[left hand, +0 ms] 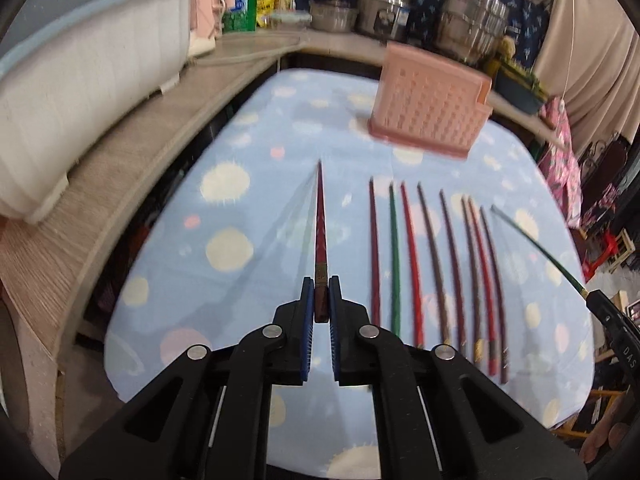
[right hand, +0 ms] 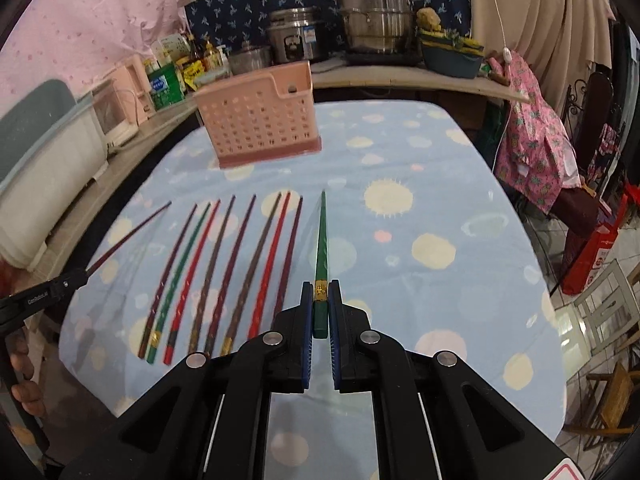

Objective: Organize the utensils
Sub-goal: 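Lift both held chopsticks and carry them over the pink holder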

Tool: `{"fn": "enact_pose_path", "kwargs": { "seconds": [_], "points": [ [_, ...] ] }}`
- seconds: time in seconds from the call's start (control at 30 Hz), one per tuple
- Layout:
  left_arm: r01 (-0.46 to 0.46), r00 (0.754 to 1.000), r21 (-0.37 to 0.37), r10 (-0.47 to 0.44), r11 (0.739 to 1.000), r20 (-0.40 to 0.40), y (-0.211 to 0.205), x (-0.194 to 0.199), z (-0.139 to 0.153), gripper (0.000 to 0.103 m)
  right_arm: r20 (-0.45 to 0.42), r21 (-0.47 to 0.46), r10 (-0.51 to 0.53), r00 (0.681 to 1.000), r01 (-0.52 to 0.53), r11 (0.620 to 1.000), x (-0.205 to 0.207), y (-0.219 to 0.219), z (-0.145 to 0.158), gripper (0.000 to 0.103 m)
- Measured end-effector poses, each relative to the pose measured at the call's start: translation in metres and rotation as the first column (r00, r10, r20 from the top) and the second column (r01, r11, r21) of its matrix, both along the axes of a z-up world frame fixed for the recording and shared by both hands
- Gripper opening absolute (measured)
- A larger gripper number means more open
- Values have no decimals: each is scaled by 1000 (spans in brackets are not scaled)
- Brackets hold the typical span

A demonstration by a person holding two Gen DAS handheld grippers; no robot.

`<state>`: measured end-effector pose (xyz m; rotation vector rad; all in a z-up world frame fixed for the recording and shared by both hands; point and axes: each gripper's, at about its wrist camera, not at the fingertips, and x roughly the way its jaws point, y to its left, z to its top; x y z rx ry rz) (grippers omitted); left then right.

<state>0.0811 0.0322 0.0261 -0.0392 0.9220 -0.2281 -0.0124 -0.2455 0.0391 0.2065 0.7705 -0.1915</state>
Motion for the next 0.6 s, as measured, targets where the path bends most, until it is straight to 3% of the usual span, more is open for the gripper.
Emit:
{"fn": "enact_pose_path", "kwargs": {
  "seconds": [0.2, 0.6],
  "points": [
    [-6, 992, -22, 9, 1000, 127, -4, 38, 65, 7, 139, -8, -3, 990, 4, 1000, 41, -27, 65, 7],
    [-5, 945, -152, 54, 988, 322, -29, 130, 185, 7, 316, 73, -20, 949, -3, 997, 143, -71, 150, 7]
  ]
}}
